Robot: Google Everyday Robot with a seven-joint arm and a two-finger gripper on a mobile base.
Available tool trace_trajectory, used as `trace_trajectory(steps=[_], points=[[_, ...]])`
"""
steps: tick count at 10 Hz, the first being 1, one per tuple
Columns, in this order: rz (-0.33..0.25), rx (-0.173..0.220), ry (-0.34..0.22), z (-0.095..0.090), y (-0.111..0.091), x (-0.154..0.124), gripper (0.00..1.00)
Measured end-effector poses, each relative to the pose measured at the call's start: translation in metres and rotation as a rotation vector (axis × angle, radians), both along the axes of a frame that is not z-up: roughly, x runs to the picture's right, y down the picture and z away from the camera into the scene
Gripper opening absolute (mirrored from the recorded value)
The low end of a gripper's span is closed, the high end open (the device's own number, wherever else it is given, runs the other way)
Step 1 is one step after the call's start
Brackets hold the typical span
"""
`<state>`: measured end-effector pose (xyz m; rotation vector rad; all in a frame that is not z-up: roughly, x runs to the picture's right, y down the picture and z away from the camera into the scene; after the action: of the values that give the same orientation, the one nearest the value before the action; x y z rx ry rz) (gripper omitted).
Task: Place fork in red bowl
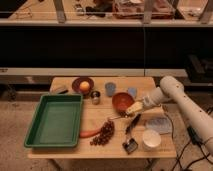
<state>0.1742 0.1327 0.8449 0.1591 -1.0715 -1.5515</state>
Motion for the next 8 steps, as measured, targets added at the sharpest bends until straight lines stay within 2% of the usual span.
trace_trajectory(steps=[2, 8], points=[[-0.011, 0.010, -0.013, 0.0030, 0.0037, -0.0034, 0.72], [-0.014, 0.008, -0.009, 0.0036, 0.0051, -0.0018, 0.72]])
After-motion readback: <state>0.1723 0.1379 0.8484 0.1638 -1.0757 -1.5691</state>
